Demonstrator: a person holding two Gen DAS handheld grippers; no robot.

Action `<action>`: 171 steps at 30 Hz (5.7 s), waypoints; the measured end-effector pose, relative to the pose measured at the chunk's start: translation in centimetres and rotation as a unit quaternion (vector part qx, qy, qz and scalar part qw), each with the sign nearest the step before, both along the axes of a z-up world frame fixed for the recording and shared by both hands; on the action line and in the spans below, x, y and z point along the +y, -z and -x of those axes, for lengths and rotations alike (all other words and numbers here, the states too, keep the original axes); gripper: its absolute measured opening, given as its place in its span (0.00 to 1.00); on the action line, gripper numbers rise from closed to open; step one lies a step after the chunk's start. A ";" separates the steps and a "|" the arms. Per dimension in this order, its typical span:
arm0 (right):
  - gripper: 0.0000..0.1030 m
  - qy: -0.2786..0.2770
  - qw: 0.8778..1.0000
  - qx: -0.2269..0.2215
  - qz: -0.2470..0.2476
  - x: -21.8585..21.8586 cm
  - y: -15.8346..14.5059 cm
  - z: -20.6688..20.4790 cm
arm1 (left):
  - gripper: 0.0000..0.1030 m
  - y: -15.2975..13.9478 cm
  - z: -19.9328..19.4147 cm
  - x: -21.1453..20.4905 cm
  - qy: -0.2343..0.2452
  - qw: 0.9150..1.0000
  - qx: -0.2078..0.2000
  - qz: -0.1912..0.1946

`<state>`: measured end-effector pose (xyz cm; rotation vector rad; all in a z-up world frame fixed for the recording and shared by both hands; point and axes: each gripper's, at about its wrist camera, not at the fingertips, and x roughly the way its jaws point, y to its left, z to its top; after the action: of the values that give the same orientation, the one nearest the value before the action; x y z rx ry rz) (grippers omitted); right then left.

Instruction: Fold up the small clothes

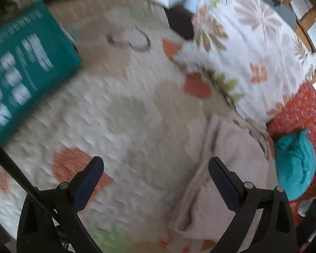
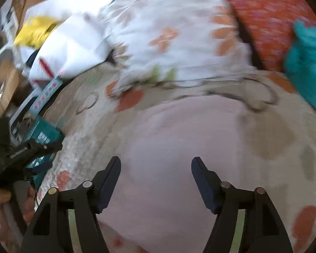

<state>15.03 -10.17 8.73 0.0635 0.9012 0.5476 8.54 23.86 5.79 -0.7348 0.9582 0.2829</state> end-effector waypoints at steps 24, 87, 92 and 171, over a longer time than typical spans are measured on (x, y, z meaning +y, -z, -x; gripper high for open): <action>0.20 -0.020 0.981 0.142 -0.131 -6.2 6.6 3.6 | 0.15 3.1 1.9 -12.9 0.182 0.983 0.022 -0.005; 0.44 -0.056 0.997 0.030 -0.033 1.2 1.1 1.6 | 1.00 5.5 13.0 -14.8 0.160 0.967 0.019 -0.196; 0.46 -0.013 0.996 0.075 -0.037 -5.4 4.5 3.4 | 1.00 5.6 12.9 -15.0 0.151 0.968 0.028 -0.200; 0.71 0.037 0.990 -0.042 0.126 -9.7 6.5 17.1 | 1.00 0.8 17.6 -20.8 0.131 0.968 0.039 -0.210</action>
<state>-2.04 -19.91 2.27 -0.1535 0.8761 0.3614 -9.08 3.03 5.03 -0.2054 1.0146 0.2711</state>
